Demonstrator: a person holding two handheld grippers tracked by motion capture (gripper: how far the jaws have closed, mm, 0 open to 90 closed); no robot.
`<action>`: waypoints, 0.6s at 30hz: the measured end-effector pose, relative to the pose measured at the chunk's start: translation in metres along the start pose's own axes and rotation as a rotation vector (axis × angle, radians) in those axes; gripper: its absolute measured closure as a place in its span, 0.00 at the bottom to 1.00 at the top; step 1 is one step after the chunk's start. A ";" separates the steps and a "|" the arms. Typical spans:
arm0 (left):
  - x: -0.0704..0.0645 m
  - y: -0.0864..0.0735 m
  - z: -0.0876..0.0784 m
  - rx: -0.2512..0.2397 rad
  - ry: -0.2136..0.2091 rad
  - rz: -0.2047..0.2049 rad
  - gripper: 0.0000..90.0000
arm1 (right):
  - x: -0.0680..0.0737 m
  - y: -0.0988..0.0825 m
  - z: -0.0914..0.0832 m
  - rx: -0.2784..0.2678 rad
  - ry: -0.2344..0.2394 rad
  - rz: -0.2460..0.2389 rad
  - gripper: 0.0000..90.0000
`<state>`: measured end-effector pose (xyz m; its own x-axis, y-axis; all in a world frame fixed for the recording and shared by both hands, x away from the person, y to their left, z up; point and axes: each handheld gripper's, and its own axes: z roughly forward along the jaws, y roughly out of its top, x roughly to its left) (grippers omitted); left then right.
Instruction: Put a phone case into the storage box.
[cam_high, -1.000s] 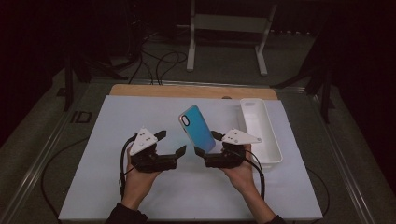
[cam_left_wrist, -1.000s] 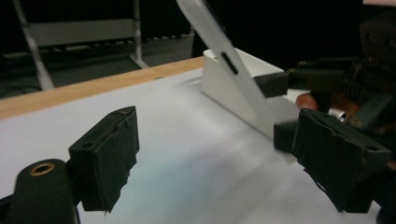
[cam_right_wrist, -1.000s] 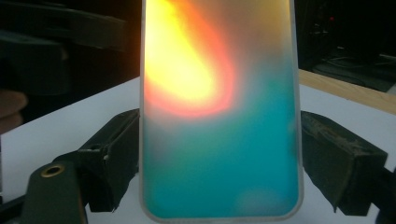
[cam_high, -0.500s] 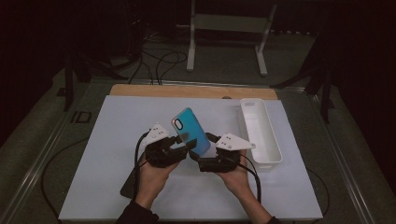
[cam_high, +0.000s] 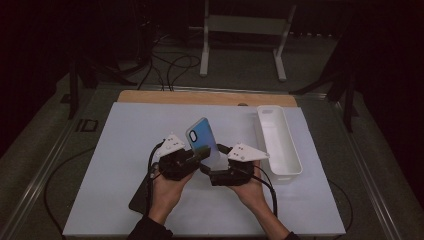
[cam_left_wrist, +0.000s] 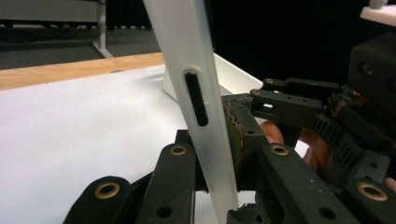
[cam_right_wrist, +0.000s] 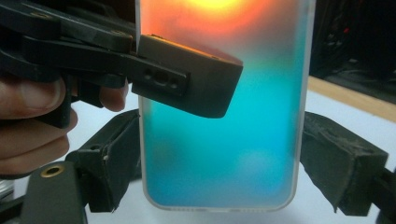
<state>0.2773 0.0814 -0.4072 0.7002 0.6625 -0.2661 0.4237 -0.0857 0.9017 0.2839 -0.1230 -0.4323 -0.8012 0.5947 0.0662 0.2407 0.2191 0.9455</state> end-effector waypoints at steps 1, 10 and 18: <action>0.000 0.000 0.000 0.002 0.000 0.005 0.90 | 0.000 0.000 0.000 0.003 -0.002 -0.006 0.18; 0.002 -0.001 -0.004 -0.003 0.048 0.013 0.95 | 0.001 -0.005 0.004 0.111 0.033 -0.044 0.12; 0.003 -0.004 -0.007 -0.013 0.063 0.035 0.95 | -0.011 0.002 -0.007 0.081 0.024 0.003 0.12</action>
<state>0.2741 0.0887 -0.4093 0.6767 0.7050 -0.2124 0.3919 -0.1006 0.9145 0.2891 -0.1348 -0.4286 -0.8129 0.5772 0.0771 0.2855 0.2797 0.9167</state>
